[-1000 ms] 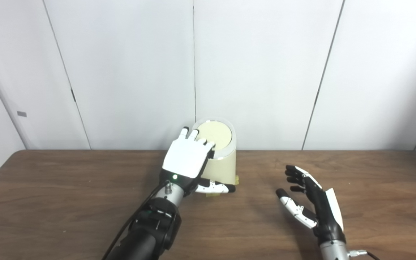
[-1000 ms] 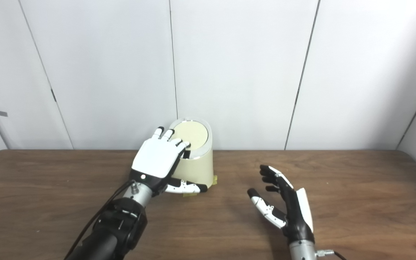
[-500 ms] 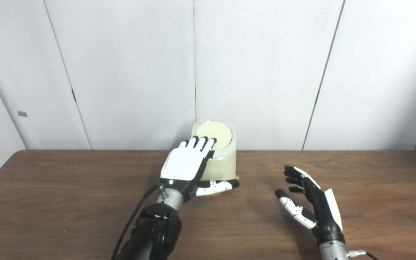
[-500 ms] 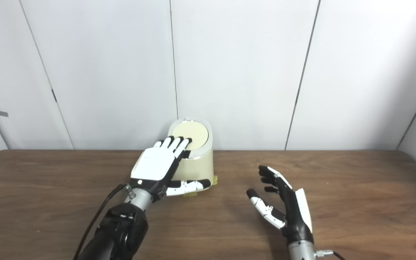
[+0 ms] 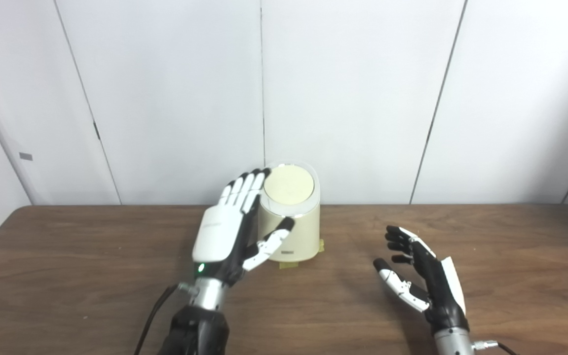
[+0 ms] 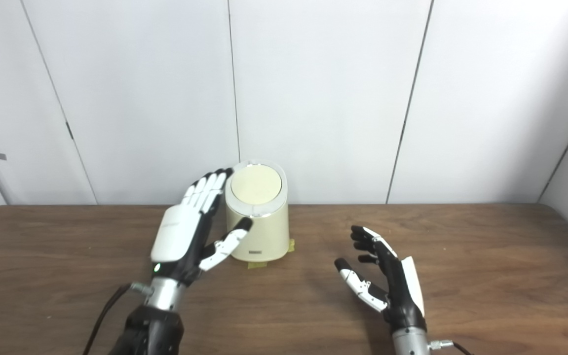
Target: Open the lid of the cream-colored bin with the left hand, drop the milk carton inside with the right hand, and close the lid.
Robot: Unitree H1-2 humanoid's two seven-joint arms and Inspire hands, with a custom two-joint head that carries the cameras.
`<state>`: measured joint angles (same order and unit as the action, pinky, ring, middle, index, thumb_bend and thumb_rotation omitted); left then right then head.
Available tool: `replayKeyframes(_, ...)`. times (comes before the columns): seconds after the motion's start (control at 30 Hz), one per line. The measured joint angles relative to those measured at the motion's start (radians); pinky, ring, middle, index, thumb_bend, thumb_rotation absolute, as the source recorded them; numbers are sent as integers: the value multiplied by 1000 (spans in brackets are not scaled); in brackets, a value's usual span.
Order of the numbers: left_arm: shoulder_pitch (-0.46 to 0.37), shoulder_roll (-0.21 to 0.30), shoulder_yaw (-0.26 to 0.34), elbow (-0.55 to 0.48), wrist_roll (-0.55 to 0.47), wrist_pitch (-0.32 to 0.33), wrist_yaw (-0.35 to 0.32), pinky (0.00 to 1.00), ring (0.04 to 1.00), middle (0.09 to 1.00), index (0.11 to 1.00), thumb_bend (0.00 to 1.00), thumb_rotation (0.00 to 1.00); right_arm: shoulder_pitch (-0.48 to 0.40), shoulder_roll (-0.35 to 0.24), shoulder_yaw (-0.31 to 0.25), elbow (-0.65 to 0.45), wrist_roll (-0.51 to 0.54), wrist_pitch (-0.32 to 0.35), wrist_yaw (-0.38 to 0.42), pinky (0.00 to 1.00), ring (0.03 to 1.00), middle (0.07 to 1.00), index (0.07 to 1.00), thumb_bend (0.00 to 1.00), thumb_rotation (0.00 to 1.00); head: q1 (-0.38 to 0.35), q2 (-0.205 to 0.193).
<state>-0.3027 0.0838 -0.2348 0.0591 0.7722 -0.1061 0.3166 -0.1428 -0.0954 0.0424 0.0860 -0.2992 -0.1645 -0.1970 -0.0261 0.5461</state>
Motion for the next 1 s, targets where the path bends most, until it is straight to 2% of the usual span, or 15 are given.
replayKeyframes(0.17, 62, -13, 52, -4, -192, -161, 35, 1000, 1000, 1000, 1000, 374, 1000, -1, 0, 0, 2, 1, -4, -1, 682, 767, 786, 792, 272, 446, -6, -8)
replayKeyframes(0.27, 107, -22, 78, -53, -317, -185, 5, 998, 1000, 1000, 992, 332, 1000, -2, 1, 0, 4, 2, -4, -1, 679, 761, 782, 789, 277, 486, -8, -6)
replayKeyframes(0.33, 146, -35, 89, -95, -398, -190, -23, 971, 987, 987, 971, 301, 1000, -2, 2, 0, 4, 1, -5, -3, 673, 761, 784, 788, 240, 441, -9, -8)
replayKeyframes(0.4, 173, -45, 98, -96, -453, -211, -45, 946, 973, 973, 957, 284, 1000, -2, 1, 0, 6, 0, -8, -6, 677, 768, 789, 789, 209, 373, -9, -8)
replayKeyframes(0.47, 189, -46, 105, -84, -473, -234, -56, 907, 949, 951, 939, 251, 1000, -3, 2, 0, 11, 9, -26, -6, 678, 773, 791, 788, 188, 266, -15, -9)
replayKeyframes(0.53, 197, -41, 120, -60, -493, -265, -64, 887, 934, 936, 923, 224, 1000, -4, 2, -1, 12, 17, -51, -6, 674, 773, 792, 789, 178, 271, -17, -6)
replayKeyframes(0.67, 203, -34, 157, -46, -540, -278, -87, 882, 924, 925, 905, 197, 1000, -6, 3, -4, 16, 22, -78, -7, 681, 777, 798, 793, 179, 299, -20, -9)
replayKeyframes(0.77, 209, -35, 173, -46, -560, -289, -95, 862, 910, 913, 895, 196, 1000, -6, 5, -10, 19, 35, -80, -7, 671, 771, 796, 790, 180, 279, -23, -9)
replayKeyframes(0.9, 211, -38, 195, -34, -595, -289, -111, 837, 886, 890, 871, 193, 958, -4, 5, -11, 19, 45, -82, -5, 677, 775, 797, 789, 196, 322, -25, -6)
replayKeyframes(1.0, 212, -39, 203, -30, -606, -264, -126, 823, 876, 881, 861, 197, 943, -4, 5, -13, 18, 48, -82, -4, 681, 776, 796, 787, 200, 317, -28, -5)
